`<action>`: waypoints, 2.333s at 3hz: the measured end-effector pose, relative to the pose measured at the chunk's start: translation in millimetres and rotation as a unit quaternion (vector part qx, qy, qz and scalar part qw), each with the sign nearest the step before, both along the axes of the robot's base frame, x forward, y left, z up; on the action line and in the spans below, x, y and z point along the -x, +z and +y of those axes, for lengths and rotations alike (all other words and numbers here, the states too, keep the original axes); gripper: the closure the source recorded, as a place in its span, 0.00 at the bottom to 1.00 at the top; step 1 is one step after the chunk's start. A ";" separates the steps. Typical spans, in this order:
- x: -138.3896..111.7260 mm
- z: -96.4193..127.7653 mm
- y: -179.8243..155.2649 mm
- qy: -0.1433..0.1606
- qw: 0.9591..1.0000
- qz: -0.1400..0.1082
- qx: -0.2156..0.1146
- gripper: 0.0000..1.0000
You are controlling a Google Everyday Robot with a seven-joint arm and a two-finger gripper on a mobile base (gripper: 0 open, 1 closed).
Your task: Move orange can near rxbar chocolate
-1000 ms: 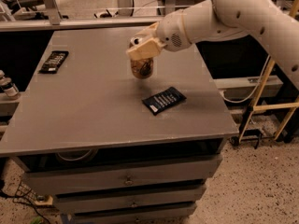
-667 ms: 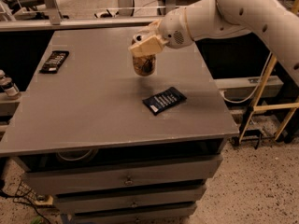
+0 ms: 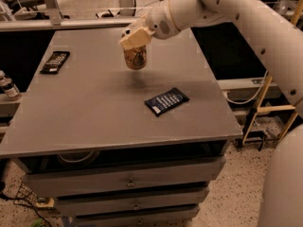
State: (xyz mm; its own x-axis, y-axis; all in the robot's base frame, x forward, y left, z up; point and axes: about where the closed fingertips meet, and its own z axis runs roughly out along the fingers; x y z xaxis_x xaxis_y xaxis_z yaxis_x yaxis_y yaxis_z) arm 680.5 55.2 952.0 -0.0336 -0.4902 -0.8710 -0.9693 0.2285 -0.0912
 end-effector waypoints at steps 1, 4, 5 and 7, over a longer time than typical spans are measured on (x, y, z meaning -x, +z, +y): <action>-22.7 32.7 10.1 0.021 1.000 0.005 0.013 1.00; -39.4 136.7 11.7 -0.016 0.999 0.021 -0.019 1.00; -34.0 164.1 1.1 -0.025 0.998 0.044 -0.023 1.00; -46.9 205.7 -12.9 -0.007 0.997 0.069 -0.021 1.00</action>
Offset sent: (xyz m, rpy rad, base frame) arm 0.0566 0.0949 0.0405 0.0007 -0.0481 0.0483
